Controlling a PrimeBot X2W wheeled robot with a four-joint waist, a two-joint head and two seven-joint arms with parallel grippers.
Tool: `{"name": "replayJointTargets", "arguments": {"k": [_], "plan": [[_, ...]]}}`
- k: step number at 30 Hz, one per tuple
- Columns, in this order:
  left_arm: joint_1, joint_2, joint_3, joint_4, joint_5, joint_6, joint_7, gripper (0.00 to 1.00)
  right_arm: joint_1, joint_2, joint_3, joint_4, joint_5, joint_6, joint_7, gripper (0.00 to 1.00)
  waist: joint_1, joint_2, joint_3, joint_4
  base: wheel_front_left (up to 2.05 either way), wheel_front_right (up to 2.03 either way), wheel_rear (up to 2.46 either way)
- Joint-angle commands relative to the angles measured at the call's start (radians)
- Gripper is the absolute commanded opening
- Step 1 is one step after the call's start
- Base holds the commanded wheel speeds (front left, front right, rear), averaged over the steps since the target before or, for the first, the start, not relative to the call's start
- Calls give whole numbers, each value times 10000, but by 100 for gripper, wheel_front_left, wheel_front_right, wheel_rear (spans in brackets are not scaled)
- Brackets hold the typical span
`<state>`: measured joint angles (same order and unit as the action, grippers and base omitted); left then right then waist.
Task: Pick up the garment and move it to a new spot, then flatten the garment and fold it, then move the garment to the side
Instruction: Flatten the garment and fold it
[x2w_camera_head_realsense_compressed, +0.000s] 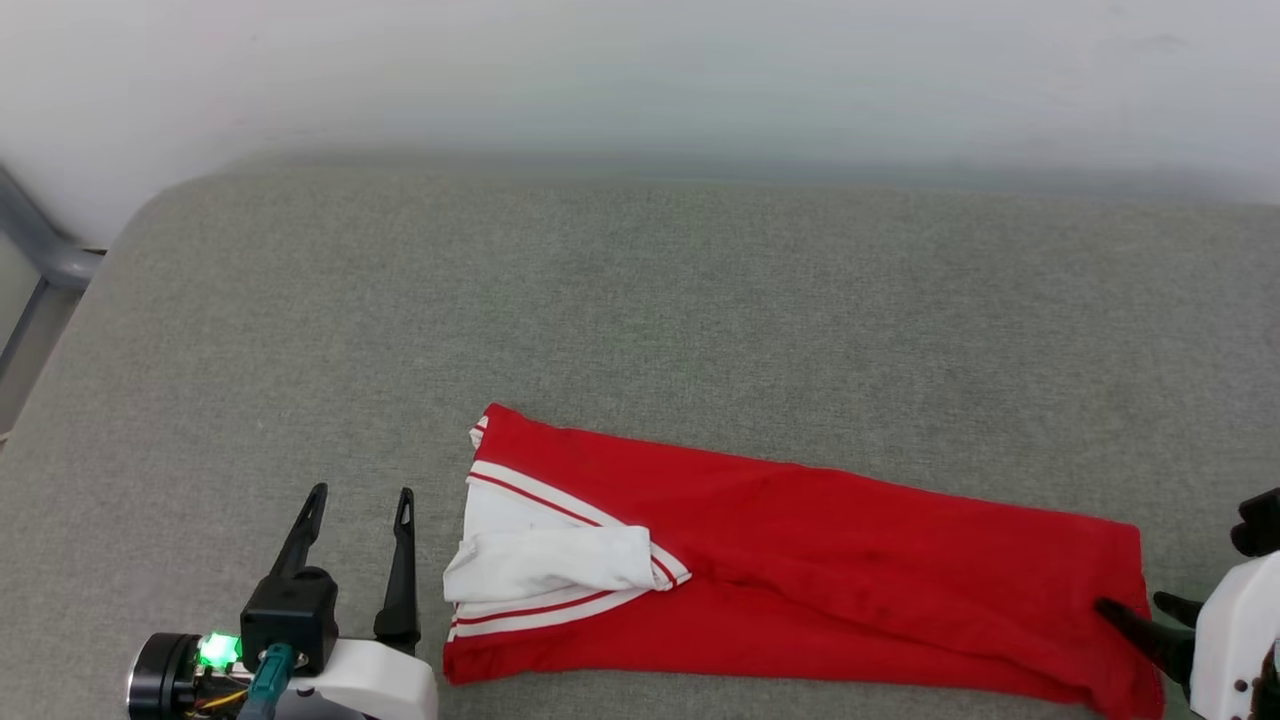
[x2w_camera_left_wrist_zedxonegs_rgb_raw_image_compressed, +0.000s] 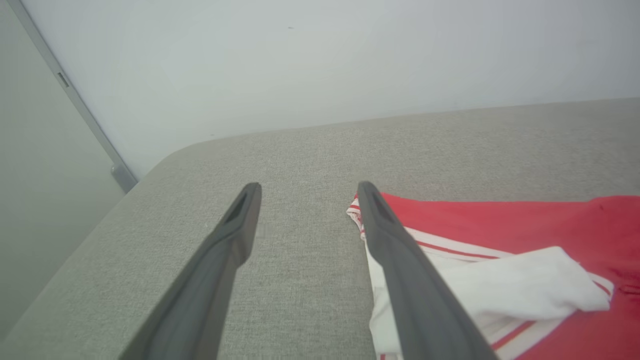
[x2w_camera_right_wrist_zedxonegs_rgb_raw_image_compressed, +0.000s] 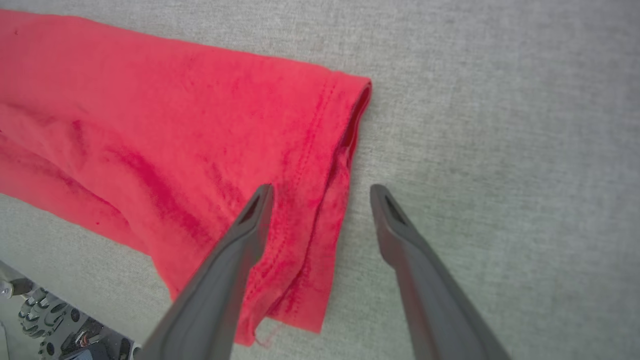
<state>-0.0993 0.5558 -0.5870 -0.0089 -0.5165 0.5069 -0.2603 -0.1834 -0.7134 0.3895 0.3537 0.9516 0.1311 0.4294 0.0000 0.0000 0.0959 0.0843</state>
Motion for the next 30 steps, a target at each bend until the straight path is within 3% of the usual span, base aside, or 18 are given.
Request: {"name": "replayJointTargets", "arguments": {"k": [1,12,18,20,21,30], "plan": [[201,-204,293,56,265,-117,-68,100,-183,145,88,162,68,-9,18,100,0,0,92,79,0,0,0],[696,-1694,1785,144,1759,-1099,-69,100,-623,1173,1152,807,493,8,-259,100,0,0,419,407,0,0,0],[880,-2417,2410,115,2607,-1751,-60,100,-894,1236,1840,889,449,8,-766,100,0,0,445,511,0,0,0],[1007,-2653,2653,114,2790,-1900,-60,100,-991,1138,1936,985,404,8,-1086,30,0,0,414,526,0,0,0],[1041,-2764,2778,100,2895,-1980,-60,100,-1017,1099,1990,1029,442,8,-1172,0,0,0,388,531,0,0,0],[1572,-3611,3849,-56,3585,-2634,-60,100,-803,266,1867,1563,897,-13,-2053,0,0,0,1,436,0,0,0]]}}
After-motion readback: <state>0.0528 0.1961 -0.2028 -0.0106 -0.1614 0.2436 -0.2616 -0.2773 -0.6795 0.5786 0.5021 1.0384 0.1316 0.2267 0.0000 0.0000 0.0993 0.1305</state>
